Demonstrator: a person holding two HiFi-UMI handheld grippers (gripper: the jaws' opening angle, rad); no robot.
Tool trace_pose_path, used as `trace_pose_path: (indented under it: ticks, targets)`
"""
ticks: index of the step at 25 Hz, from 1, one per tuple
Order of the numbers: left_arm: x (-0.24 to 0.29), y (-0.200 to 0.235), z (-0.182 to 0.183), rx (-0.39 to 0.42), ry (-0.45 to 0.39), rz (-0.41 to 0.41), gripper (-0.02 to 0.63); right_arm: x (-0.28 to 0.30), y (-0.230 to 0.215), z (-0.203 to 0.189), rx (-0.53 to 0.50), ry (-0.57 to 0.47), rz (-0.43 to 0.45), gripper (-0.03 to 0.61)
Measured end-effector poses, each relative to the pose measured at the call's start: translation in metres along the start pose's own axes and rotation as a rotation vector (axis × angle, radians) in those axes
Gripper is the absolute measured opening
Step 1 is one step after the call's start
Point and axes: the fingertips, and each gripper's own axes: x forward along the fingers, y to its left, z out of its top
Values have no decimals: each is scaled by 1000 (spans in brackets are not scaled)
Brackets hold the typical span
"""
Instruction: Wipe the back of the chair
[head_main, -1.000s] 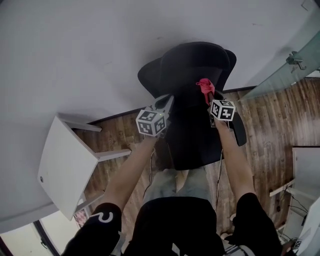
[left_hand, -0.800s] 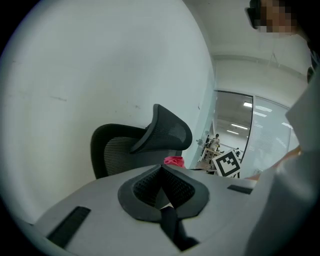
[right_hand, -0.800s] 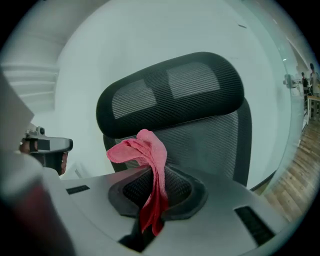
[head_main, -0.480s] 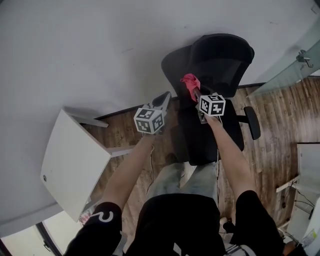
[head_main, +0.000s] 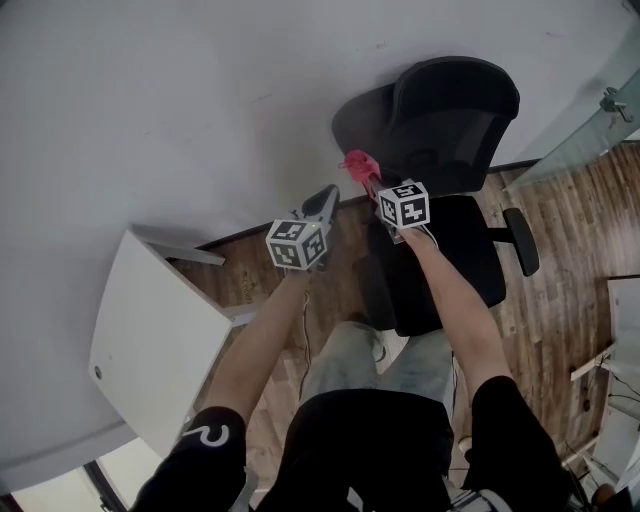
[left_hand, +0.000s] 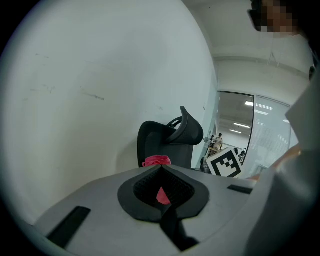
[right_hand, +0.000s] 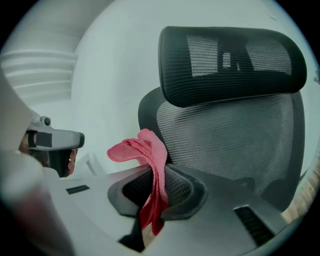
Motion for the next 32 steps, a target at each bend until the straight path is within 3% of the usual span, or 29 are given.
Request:
trace_pose_path:
  ticks: [6, 15, 32]
  targets:
    - [17, 0, -18, 0, 37, -13, 25, 13, -18, -16, -30, 26, -43, 54]
    - [38, -35, -20, -7, 70, 9, 23, 3, -69, -12, -23, 50, -89, 54]
    - [125, -117, 4, -6, 51, 96, 25, -76, -271, -12, 130, 41, -230, 54]
